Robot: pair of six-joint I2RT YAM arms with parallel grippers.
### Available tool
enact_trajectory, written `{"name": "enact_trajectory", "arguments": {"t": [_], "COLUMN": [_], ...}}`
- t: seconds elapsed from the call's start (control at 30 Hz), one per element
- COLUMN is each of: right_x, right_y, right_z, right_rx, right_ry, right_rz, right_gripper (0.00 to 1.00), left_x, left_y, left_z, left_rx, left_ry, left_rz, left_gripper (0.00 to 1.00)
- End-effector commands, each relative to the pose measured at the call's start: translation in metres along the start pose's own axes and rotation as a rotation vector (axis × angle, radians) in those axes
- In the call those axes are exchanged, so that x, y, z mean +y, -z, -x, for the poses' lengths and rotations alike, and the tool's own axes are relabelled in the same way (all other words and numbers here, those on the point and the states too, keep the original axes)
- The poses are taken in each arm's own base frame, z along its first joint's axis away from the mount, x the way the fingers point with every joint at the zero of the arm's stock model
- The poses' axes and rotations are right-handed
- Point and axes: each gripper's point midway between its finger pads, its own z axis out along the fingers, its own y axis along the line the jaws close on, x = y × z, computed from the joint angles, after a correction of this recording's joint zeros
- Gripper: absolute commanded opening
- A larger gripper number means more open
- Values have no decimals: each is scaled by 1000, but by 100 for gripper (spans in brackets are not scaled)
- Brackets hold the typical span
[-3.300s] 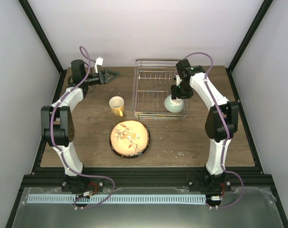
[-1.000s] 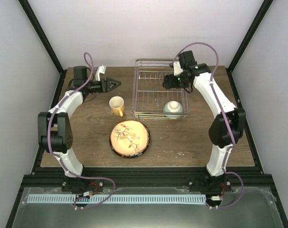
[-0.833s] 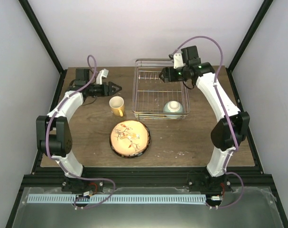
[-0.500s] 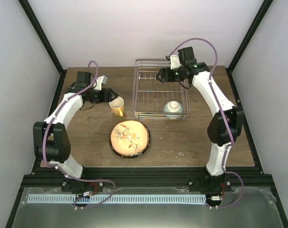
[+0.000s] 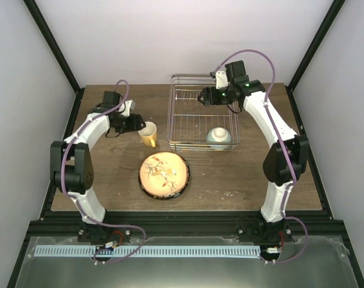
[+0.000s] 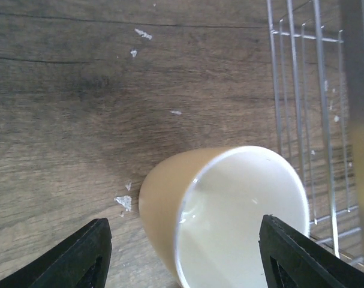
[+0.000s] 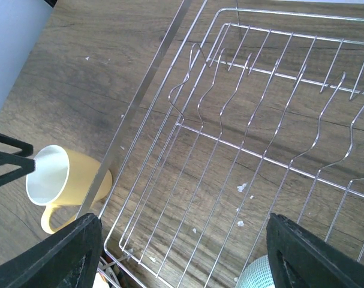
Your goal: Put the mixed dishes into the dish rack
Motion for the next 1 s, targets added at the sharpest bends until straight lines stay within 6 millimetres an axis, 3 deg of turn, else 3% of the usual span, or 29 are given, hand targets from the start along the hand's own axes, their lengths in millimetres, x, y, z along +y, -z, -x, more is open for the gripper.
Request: {"name": "enact_trajectory", "arguments": {"t": [0.0,0.17,0.27,0.33,0.63,0.83,0.97], "right_x": [12,13,13,12,8,4,3], "right_y": [19,19,15,13,12,13,14], "right_z": [9,8,6,4,2,-3,-6], "right_rx": [-44,-43,-21,-7,-1,11,13], "right_ry": [10,4,-16,-25,-27,-29,-31], "right_rz": [5,17,26,23,0,-24,-27], "right_gripper": [76,76,76,76,76,76,76], "left_x": [0,-3,-4,-4,-4,-3,-5], "left_y": [-14,-21,-26,-30,-38,-52,-55], "left_z": [2,0,-2,-5,-13,-18,-14], "left_rx": [24,33,36,50,87,104,94], "left_ry": [5,1,4,9,13,-3,-5], "left_rz": [4,2,-8,-11,-12,-21,-34], "left_gripper": [69,63,42,33,18,16,1]}}
